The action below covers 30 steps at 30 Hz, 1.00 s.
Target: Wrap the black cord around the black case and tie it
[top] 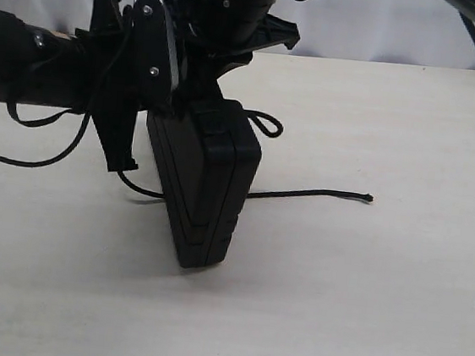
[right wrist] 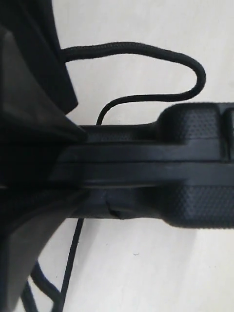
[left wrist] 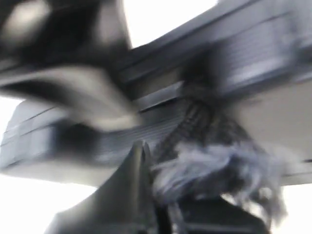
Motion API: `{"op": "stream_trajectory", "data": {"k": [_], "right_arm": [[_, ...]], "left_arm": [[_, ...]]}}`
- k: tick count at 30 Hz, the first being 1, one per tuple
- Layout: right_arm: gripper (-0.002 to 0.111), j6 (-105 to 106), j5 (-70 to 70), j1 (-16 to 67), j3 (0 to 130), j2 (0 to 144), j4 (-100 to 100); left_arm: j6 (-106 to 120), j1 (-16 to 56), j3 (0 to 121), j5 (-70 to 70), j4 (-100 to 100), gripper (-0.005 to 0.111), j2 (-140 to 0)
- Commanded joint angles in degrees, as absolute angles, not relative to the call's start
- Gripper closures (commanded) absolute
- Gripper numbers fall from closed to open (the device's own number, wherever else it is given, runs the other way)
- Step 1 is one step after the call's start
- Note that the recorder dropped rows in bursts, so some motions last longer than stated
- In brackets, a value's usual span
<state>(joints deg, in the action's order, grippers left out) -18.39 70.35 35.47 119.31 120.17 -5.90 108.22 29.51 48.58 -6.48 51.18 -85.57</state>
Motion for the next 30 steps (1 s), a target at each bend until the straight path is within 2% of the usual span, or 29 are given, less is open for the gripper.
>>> {"op": "stream_trajectory", "data": {"k": [1, 4, 8, 11, 14, 18, 25, 27, 30], "right_arm": [[0.104, -17.64, 69.63, 35.43, 119.22, 120.09, -5.98], [0.104, -17.64, 69.63, 35.43, 119.22, 120.09, -5.98], [0.104, -17.64, 69.63, 35.43, 119.22, 120.09, -5.98], [0.104, -17.64, 69.63, 35.43, 119.22, 120.09, -5.98], [0.104, -17.64, 69.63, 35.43, 119.22, 120.09, -5.98], [0.104, -17.64, 69.63, 35.43, 119.22, 120.09, -5.98], [0.104, -17.64, 69.96, 35.43, 119.22, 120.09, -6.05], [0.104, -17.64, 69.96, 35.43, 119.22, 120.09, -6.3], [0.104, -17.64, 69.96, 35.43, 119.22, 120.09, -6.59]], "left_arm": [[107.62, 29.75, 48.77, -7.42, 51.65, 0.107, -85.6], [104.64, 29.75, 48.77, -3.11, 51.65, 0.102, -85.6], [100.68, 30.04, 48.77, -1.84, 51.65, 0.07, -85.6], [100.68, 30.04, 48.77, -3.54, 49.86, 0.062, -85.32], [100.81, 29.93, 48.67, -3.06, 48.49, 0.062, -82.8], [103.07, 25.34, 45.66, -2.92, 48.5, 0.062, -82.27], [107.4, 25.34, 45.66, -3.43, 48.5, 0.063, -82.2], [107.62, 25.34, 45.66, -3.15, 48.57, 0.068, -82.64], [107.74, 25.34, 45.88, -4.77, 48.57, 0.085, -83.54]]}}
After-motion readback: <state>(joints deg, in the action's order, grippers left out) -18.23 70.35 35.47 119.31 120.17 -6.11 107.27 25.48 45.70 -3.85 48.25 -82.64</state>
